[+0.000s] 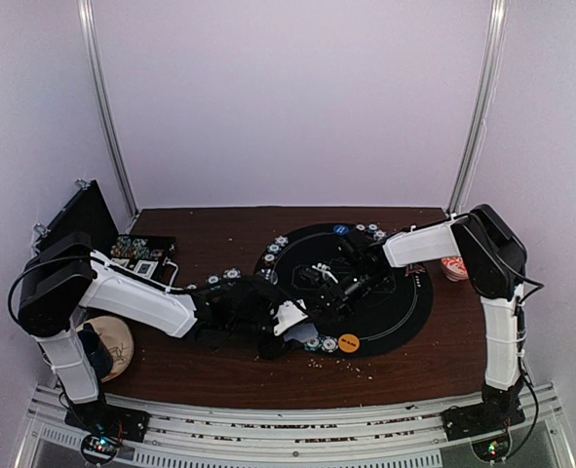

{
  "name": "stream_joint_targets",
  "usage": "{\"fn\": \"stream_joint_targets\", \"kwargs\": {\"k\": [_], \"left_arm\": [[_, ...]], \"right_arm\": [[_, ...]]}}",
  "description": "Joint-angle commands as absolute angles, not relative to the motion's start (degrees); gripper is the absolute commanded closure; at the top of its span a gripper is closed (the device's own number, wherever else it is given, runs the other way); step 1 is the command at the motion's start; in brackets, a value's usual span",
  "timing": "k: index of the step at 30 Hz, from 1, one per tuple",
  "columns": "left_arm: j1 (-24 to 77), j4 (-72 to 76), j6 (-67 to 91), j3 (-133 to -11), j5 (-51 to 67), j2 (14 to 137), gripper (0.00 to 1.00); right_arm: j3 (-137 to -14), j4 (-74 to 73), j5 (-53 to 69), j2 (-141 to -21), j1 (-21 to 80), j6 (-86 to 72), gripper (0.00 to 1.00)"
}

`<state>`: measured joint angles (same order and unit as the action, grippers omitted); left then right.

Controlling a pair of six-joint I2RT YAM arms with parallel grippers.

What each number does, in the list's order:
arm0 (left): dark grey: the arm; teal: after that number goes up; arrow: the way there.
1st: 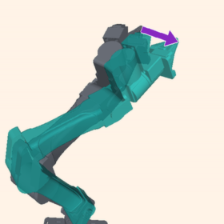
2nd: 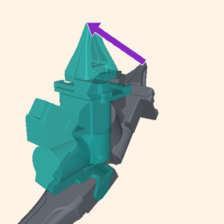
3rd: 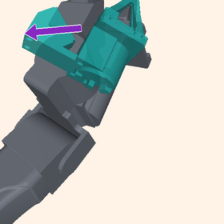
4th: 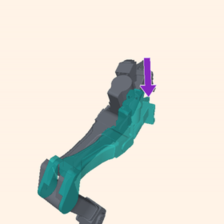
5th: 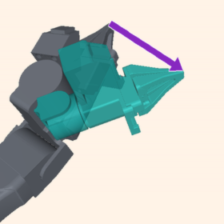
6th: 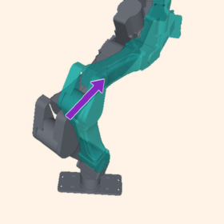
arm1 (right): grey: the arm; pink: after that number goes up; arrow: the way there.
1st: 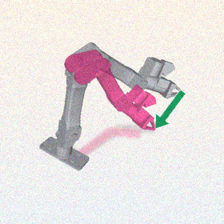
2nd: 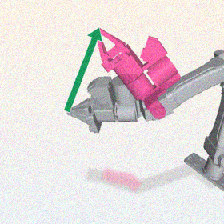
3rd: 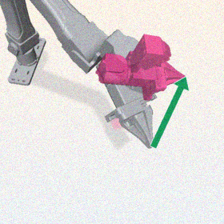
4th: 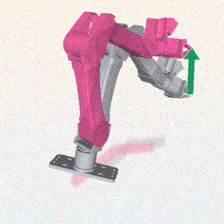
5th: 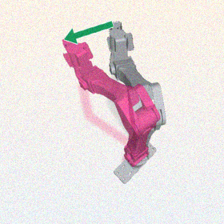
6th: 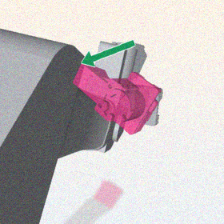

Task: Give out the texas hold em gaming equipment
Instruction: Pass from the left arm to the right

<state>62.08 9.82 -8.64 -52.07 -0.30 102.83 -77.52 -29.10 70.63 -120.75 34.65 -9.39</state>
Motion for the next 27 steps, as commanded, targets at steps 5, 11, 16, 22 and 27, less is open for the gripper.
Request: {"fn": "stream_joint_targets", "kwargs": {"k": [5,11,16,22,27], "left_arm": [[62.5,13.4,-8.3,-51.8,-0.5,101.2,0.87],[62.5,13.7,-8.3,-51.6,-0.9,101.2,0.87],[62.5,14.0,-8.2,-51.3,-1.3,100.7,0.88],[62.5,14.1,-8.1,-51.0,-1.4,100.0,0.88],[62.5,14.1,-8.1,-50.7,-1.1,99.5,0.88]], "right_arm": [[-77.3,-30.2,70.1,-119.6,35.3,-8.6,0.65],[-77.6,-30.8,70.3,-119.9,36.5,-7.8,0.61],[-78.3,-32.5,69.1,-120.3,37.5,-6.1,0.59],[-79.5,-34.6,68.2,-121.9,37.5,-4.4,0.6],[-80.1,-35.5,68.1,-121.7,37.4,-3.4,0.61]]}}
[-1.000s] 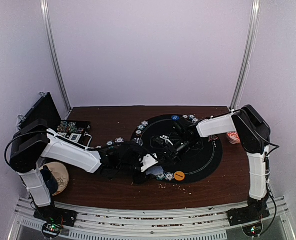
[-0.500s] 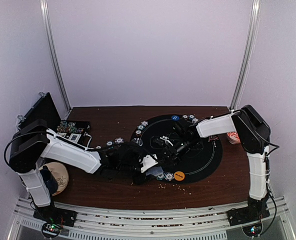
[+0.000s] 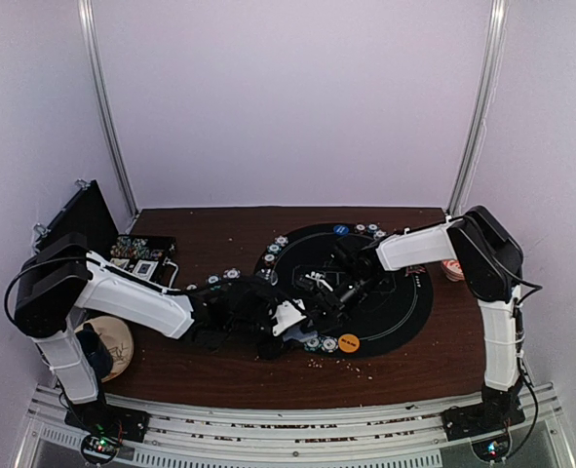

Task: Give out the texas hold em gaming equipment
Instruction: Pass from the left arm to the right, then pick up the poker card from the face-down deck piles.

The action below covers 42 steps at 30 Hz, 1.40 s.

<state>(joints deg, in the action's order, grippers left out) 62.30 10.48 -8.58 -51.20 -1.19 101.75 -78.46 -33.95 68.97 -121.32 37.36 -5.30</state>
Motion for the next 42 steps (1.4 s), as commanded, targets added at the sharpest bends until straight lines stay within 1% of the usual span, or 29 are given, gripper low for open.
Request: {"fn": "stream_joint_targets", "kwargs": {"k": [1,7,12,23,29,31,33,37,39,42], "left_arm": [[62.5,14.1,-8.2,-50.7,-0.9,99.4,0.88],[62.5,13.7,-8.4,-50.8,0.0,99.4,0.88],[62.5,13.5,-8.4,-50.9,-0.3,99.4,0.88],[62.5,13.2,-8.0,-51.1,-1.3,99.5,0.88],[62.5,13.0,-7.9,-51.2,-2.0,99.7,0.87],[62.5,13.0,-7.9,-51.3,-1.9,100.0,0.87],[62.5,12.9,-7.9,-51.5,-1.9,100.2,0.87],[62.5,12.9,-7.9,-51.6,-1.9,100.5,0.87],[62.5,12.9,-7.9,-51.7,-1.9,100.6,0.87],[62.5,13.0,-7.9,-51.7,-1.9,100.9,0.87]], "right_arm": [[-80.2,-35.4,68.1,-121.5,37.4,-3.5,0.61],[-79.6,-33.4,67.9,-121.1,36.8,-5.8,0.66],[-78.3,-31.2,65.4,-120.9,35.1,-7.8,0.73],[-77.2,-30.3,62.1,-118.3,33.1,-8.2,0.8],[-77.3,-30.9,64.4,-117.9,33.0,-7.6,0.86],[-77.4,-31.1,66.4,-117.7,33.0,-7.6,0.86],[-77.7,-31.8,68.1,-117.5,33.3,-6.8,0.81],[-78.2,-33.1,69.0,-117.4,34.3,-5.7,0.8],[-78.3,-33.3,69.2,-117.5,34.9,-5.5,0.8],[-78.9,-34.2,68.8,-117.9,35.5,-4.5,0.84]]}}
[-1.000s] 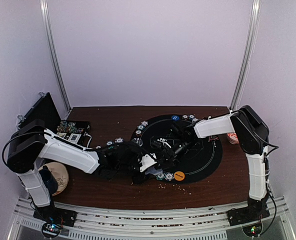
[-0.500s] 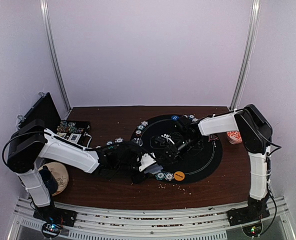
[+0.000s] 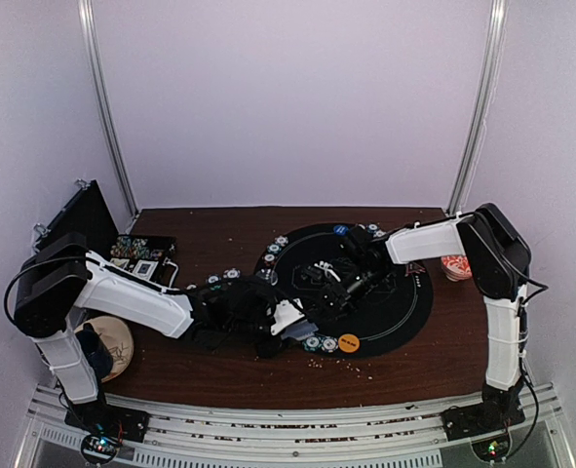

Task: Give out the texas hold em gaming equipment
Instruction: Pick up the poker card from the face-down deck piles.

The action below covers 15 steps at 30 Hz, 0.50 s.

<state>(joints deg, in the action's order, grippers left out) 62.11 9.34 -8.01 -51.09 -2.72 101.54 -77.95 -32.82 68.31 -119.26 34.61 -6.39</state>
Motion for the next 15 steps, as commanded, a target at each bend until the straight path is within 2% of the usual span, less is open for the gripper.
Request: {"fn": "stream_joint_targets", "kwargs": {"k": [1,5,15], "left_arm": [[62.5,12.9,-7.9,-51.7,-1.8,101.1,0.87],[62.5,12.4,-7.9,-52.1,-1.7,101.5,0.87],[62.5,12.0,-8.1,-52.0,-2.6,101.3,0.87]], "right_arm": [[-79.1,-34.5,68.8,-118.0,35.5,-4.3,0.86],[-79.3,-35.0,68.6,-117.9,35.5,-3.9,1.0],[-81.4,-40.4,69.0,-117.3,33.8,0.1,1.0]]}}
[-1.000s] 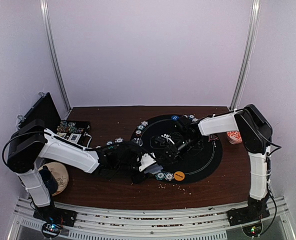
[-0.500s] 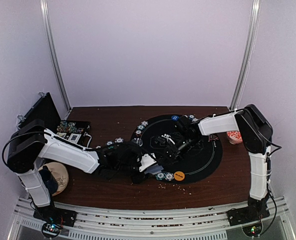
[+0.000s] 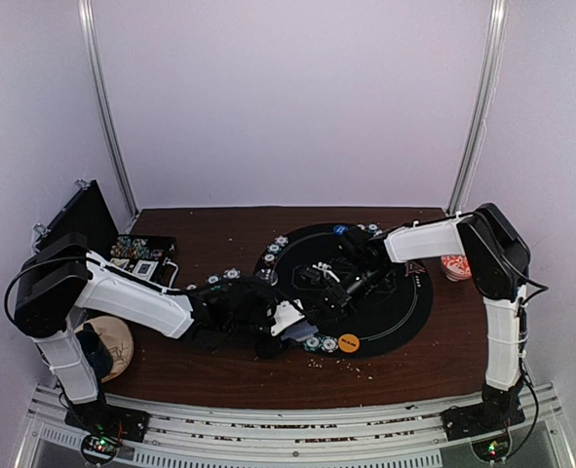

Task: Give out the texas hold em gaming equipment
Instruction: Pick up the poker card from the face-down deck piles.

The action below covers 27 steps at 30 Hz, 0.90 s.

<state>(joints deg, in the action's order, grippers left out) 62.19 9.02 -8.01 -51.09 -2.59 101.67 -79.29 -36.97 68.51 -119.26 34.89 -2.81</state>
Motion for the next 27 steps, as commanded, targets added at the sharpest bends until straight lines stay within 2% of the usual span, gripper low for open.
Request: {"fn": "stream_joint_targets", "kwargs": {"k": [1,15,18,21,23,27], "left_arm": [[62.4,12.1,-8.2,-51.9,-2.9,101.3,0.87],[62.1,12.0,-8.0,-51.6,-3.0,100.6,0.87],[62.1,12.0,-7.9,-51.8,-2.5,100.7,0.87],[62.1,12.4,-8.0,-51.3,-2.5,100.2,0.87],[62.1,12.6,-8.0,-51.2,-2.3,99.9,0.87],[62.1,12.9,-7.9,-51.2,-1.9,99.8,0.87]], "right_arm": [[-81.5,-40.9,69.3,-117.0,33.4,0.4,1.0],[-80.3,-41.0,69.8,-115.2,29.9,0.8,1.0],[-79.6,-39.2,69.5,-115.1,30.3,-0.2,0.75],[-79.6,-39.0,69.3,-115.9,31.0,0.0,0.6],[-79.7,-39.1,69.2,-116.7,31.6,0.2,0.56],[-80.1,-39.4,69.3,-118.1,33.4,0.7,0.54]]}}
